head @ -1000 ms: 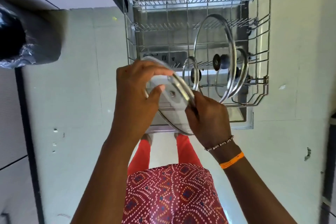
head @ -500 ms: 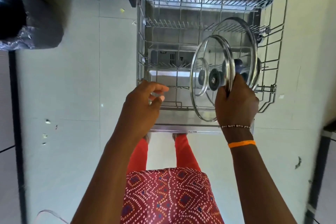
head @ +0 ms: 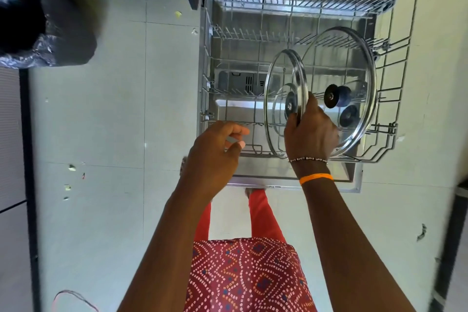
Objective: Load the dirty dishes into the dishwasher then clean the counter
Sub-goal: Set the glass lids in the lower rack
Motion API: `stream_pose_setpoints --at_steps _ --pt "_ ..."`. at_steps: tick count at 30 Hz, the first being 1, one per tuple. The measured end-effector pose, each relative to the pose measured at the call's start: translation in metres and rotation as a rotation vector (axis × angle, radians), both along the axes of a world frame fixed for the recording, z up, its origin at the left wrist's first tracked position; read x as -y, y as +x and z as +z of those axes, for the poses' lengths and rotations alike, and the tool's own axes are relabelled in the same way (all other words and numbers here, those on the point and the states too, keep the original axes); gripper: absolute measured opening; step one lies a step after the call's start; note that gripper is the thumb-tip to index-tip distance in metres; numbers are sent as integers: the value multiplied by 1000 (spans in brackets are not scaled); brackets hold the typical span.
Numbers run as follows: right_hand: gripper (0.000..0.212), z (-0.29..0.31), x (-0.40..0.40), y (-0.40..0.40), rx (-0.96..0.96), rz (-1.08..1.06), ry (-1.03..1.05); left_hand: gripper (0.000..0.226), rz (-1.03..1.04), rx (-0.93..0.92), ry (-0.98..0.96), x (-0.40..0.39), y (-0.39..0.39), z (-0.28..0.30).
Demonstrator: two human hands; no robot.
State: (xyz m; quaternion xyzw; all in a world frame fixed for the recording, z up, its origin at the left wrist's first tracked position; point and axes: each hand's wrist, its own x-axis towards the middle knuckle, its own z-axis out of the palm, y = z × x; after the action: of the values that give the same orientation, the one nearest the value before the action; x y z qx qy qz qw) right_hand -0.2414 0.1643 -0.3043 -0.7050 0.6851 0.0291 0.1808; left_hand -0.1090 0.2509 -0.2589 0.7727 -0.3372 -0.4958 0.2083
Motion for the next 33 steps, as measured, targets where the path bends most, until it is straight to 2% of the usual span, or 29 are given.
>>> stream_pose_setpoints --at_steps 9,12,18,28,33 --pt "54 -8 -16 22 -4 -41 -18 21 9 -3 23 0 6 -7" --pt "52 -8 -13 17 -29 -63 30 22 13 -6 24 0 9 -9" --pt "47 -2 -30 6 -5 -138 -15 21 -4 -5 25 -2 13 -14" --pt "48 -13 2 17 -69 -15 -4 22 -31 -10 34 -2 10 -15" --pt "46 -18 -8 7 23 -73 -80 22 -30 -19 33 -1 9 -18"
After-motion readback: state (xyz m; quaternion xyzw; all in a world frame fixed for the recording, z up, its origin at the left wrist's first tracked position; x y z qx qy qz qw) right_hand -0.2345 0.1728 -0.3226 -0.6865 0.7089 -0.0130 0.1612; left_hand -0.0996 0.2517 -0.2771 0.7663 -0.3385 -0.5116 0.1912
